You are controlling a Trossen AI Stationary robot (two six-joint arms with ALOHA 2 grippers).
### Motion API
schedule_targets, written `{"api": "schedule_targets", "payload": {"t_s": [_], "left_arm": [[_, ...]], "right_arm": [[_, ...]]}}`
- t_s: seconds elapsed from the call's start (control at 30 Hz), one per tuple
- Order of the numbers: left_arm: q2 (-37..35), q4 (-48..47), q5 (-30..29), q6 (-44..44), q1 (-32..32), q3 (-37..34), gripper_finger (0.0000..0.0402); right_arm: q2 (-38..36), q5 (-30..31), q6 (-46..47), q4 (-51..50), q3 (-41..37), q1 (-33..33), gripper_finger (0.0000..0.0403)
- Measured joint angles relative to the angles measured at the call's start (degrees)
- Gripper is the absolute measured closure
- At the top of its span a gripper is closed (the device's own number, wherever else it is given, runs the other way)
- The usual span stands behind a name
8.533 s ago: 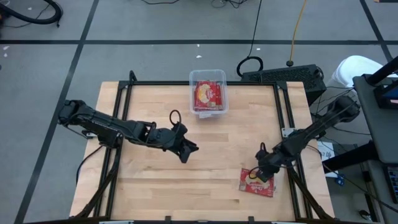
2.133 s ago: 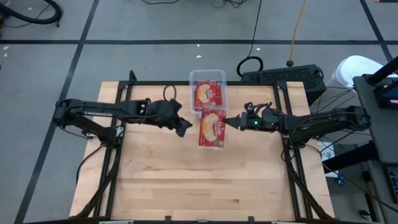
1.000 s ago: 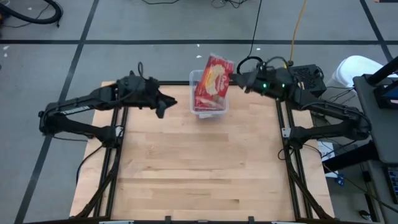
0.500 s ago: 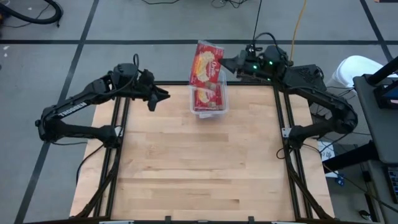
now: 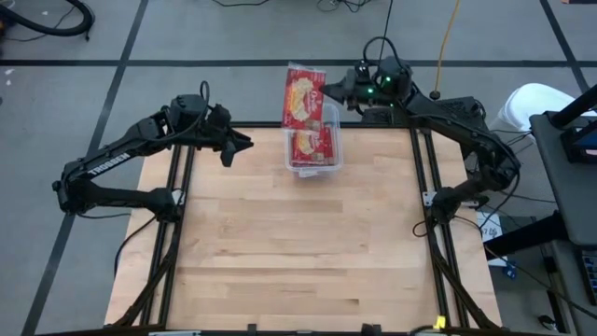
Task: Sort popcorn bags into baskets
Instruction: Put the red popcorn bag into the transparent container
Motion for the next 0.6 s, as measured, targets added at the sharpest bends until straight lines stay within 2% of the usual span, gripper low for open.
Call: {"api": "schedule_targets", "payload": {"t_s": [0.37,0.6], "left_arm": [[0.1,0.0,-1.3,-1.4,0.0,0.0,0.0284],[0.1,0.0,-1.8,-1.6,0.0,0.0,0.0284]], "right_arm": [[5.4,-8.0,-2.9,-0.4,0.0,-3.7,0.0399],[8.2,-8.2,-7.3,-4.1,0.0,-3.9,0.0399]]}}
